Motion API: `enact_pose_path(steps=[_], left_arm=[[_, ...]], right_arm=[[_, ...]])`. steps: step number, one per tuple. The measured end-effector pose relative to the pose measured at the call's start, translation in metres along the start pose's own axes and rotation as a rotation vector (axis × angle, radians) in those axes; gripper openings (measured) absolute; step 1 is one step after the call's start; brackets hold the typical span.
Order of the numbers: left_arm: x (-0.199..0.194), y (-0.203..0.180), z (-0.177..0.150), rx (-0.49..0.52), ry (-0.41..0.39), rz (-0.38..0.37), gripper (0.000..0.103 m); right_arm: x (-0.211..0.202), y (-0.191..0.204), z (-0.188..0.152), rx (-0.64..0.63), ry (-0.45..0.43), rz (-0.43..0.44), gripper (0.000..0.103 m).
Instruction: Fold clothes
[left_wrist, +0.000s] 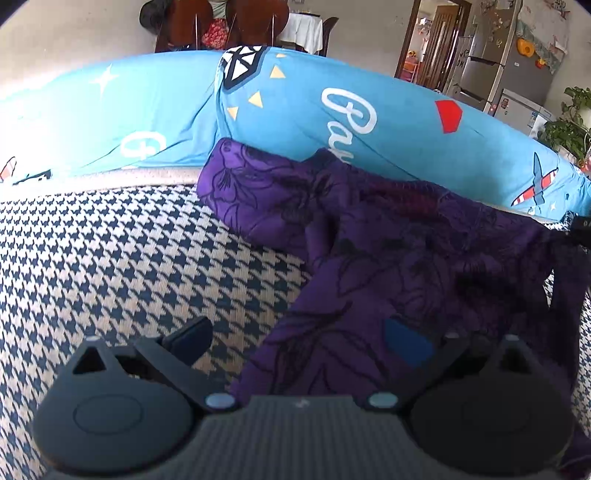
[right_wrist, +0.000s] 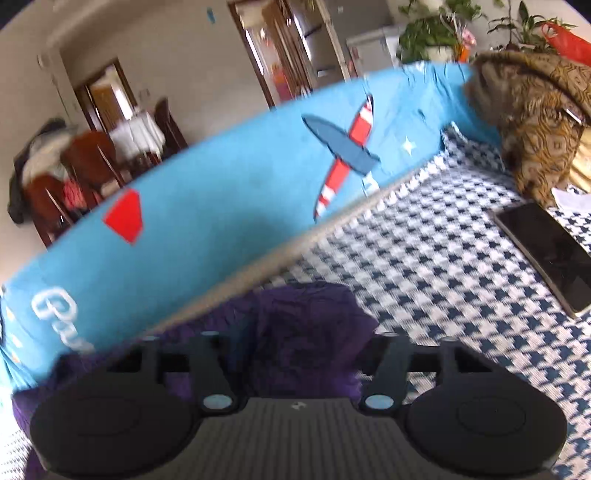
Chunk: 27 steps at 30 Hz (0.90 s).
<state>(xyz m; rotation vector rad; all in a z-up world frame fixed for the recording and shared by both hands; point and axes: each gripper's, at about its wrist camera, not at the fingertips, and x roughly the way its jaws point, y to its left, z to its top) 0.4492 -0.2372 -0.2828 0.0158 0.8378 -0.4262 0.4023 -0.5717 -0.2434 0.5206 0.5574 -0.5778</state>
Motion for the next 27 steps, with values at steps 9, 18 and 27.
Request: enact_pose_path(steps=[9, 18, 27], left_arm=[[-0.009, 0.003, -0.005, -0.006, -0.013, 0.013, 0.103], [-0.017, 0.001, -0.009, 0.016, -0.028, 0.022, 0.103], [-0.018, 0.003, -0.011, 0.016, -0.027, 0.037, 0.103]], right_arm=[[-0.032, -0.012, -0.013, -0.076, -0.003, -0.003, 0.075], [-0.058, -0.050, -0.038, 0.031, 0.149, 0.080, 0.076], [-0.059, -0.045, -0.071, 0.033, 0.298, 0.180, 0.076]])
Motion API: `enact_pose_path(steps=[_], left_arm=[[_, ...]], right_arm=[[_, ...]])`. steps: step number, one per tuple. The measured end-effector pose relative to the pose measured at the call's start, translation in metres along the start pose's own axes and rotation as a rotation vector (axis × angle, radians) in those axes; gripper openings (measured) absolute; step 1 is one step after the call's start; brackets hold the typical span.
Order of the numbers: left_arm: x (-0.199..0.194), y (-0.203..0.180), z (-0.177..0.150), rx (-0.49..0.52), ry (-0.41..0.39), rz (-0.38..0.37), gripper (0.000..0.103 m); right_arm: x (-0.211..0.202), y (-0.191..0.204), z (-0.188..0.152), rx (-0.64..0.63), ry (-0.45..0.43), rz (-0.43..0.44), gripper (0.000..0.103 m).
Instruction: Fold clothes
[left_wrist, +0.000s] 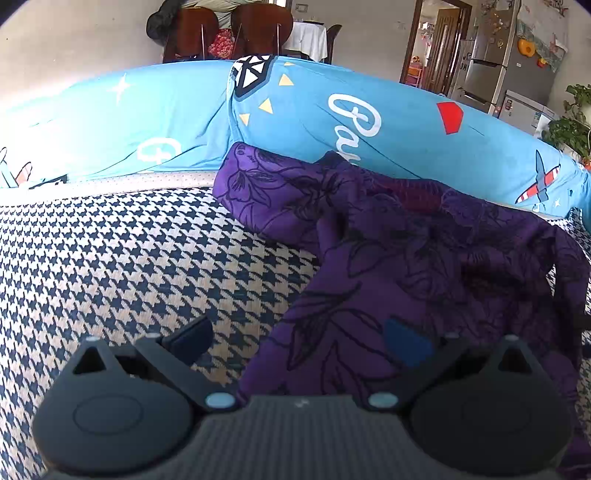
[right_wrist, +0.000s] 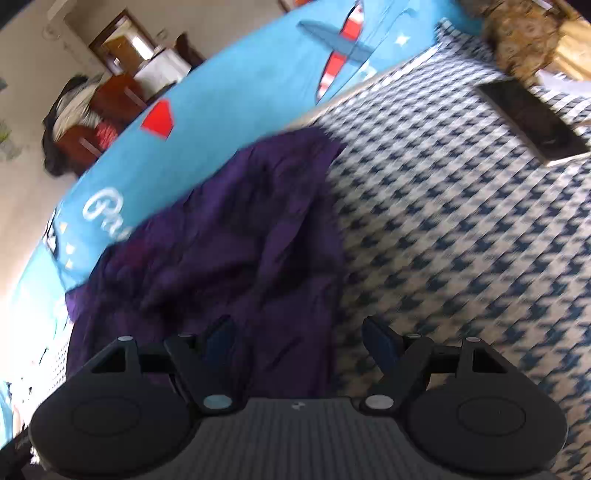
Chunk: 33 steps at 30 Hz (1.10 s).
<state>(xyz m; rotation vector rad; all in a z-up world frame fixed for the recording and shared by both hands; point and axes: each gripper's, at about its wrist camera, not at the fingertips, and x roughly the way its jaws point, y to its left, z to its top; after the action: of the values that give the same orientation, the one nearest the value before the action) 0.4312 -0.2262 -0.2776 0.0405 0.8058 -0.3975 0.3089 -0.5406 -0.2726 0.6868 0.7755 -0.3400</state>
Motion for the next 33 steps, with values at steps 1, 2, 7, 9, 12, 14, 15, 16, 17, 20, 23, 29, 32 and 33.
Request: enact_pose_path(steps=[1, 2, 7, 9, 12, 14, 15, 16, 17, 20, 23, 29, 32, 33], left_arm=[[0.000, 0.000, 0.000, -0.002, 0.002, 0.000, 0.103], [0.001, 0.001, 0.000, -0.003, 0.004, 0.000, 0.103], [0.002, 0.000, 0.000, -0.004, 0.011, -0.003, 0.103], [0.003, -0.001, -0.001, -0.001, 0.011, -0.003, 0.103], [0.003, -0.002, 0.000, 0.002, 0.012, -0.006, 0.103], [0.003, -0.003, 0.000, 0.003, 0.010, -0.007, 0.103], [0.003, -0.003, 0.000, 0.004, 0.009, -0.007, 0.103], [0.003, -0.003, 0.000, 0.004, 0.009, -0.007, 0.103], [0.004, -0.003, 0.000, 0.003, 0.009, -0.008, 0.103], [0.004, -0.004, 0.000, 0.001, 0.012, -0.011, 0.103], [0.006, -0.004, 0.001, -0.001, 0.011, -0.009, 0.103], [0.003, -0.002, 0.003, -0.005, -0.003, -0.001, 0.103], [0.001, 0.000, 0.004, -0.005, -0.014, 0.016, 0.103], [0.000, 0.001, 0.004, -0.009, -0.018, 0.020, 0.103]], right_arm=[[0.004, 0.004, -0.003, -0.019, 0.013, -0.003, 0.076], [0.007, 0.007, -0.005, -0.036, 0.026, -0.007, 0.076], [0.021, 0.015, -0.013, -0.080, 0.036, -0.032, 0.065], [0.022, 0.016, -0.015, -0.089, 0.020, -0.042, 0.035], [0.014, 0.017, -0.012, -0.098, -0.048, -0.057, 0.016], [0.003, 0.017, -0.008, -0.106, -0.125, -0.076, 0.013], [-0.005, 0.017, -0.004, -0.120, -0.189, -0.109, 0.013], [-0.015, 0.017, 0.001, -0.122, -0.269, -0.161, 0.013], [-0.024, 0.016, 0.005, -0.124, -0.348, -0.214, 0.013], [-0.048, 0.008, 0.019, -0.075, -0.525, -0.348, 0.021], [-0.062, -0.002, 0.029, -0.012, -0.606, -0.410, 0.067], [-0.060, 0.003, 0.025, -0.034, -0.603, -0.419, 0.083], [-0.059, 0.006, 0.022, -0.057, -0.573, -0.378, 0.083], [-0.060, 0.010, 0.019, -0.066, -0.569, -0.365, 0.083]])
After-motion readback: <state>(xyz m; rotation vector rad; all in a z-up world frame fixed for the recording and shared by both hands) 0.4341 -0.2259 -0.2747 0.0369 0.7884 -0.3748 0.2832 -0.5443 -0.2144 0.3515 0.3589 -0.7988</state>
